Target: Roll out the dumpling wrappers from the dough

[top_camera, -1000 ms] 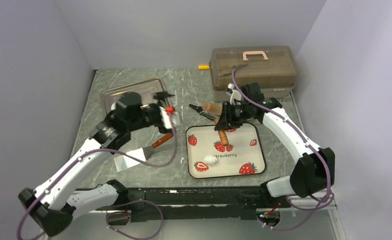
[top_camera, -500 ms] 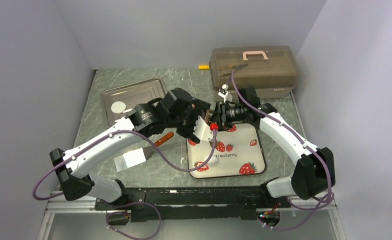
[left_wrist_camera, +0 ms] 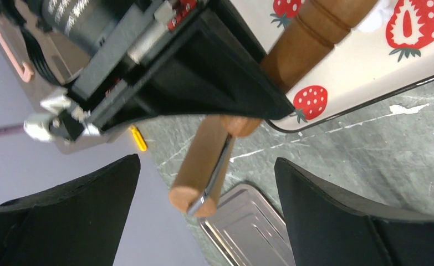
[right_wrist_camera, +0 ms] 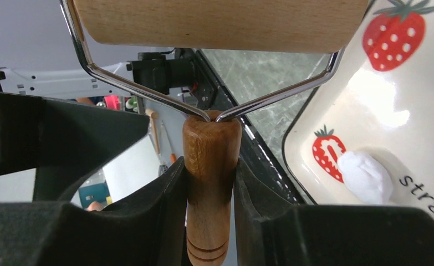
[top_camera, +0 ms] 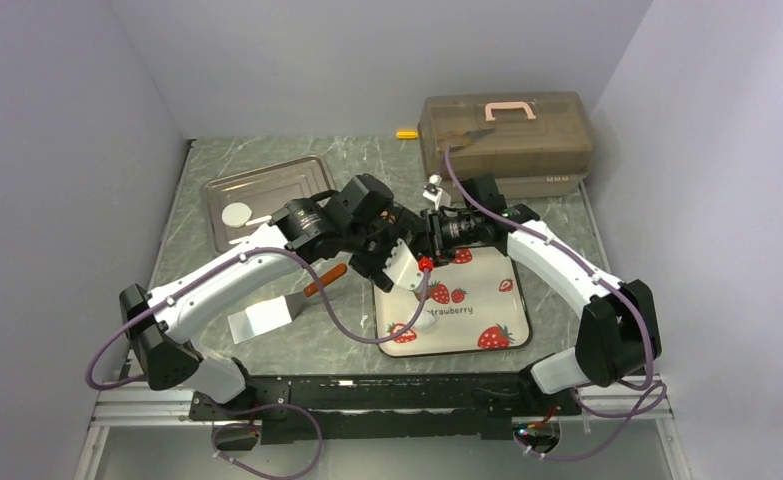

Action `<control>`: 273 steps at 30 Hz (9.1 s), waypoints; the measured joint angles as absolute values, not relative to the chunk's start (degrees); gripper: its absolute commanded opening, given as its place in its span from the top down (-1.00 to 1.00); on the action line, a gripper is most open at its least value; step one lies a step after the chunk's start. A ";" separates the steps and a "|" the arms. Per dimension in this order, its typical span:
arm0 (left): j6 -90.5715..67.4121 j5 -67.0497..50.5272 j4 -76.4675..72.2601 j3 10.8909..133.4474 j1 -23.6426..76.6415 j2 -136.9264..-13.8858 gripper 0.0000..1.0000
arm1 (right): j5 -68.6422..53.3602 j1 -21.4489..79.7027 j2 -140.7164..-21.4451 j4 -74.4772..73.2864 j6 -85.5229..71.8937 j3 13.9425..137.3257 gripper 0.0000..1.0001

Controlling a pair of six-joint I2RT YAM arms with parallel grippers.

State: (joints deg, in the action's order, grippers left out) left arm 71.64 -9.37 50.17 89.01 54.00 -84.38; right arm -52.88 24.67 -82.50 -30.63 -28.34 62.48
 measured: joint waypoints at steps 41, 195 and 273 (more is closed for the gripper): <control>54.83 -25.41 34.48 75.20 43.18 -91.09 1.00 | -41.95 24.36 -76.36 -21.58 -15.16 59.29 -0.99; 14.28 -26.26 17.39 74.04 33.98 -113.51 1.00 | 4.38 38.85 -50.22 -12.43 -18.48 34.00 1.00; 12.78 -29.67 18.70 74.48 29.67 -114.17 1.00 | 35.20 58.26 -58.41 -15.62 -34.35 38.48 1.00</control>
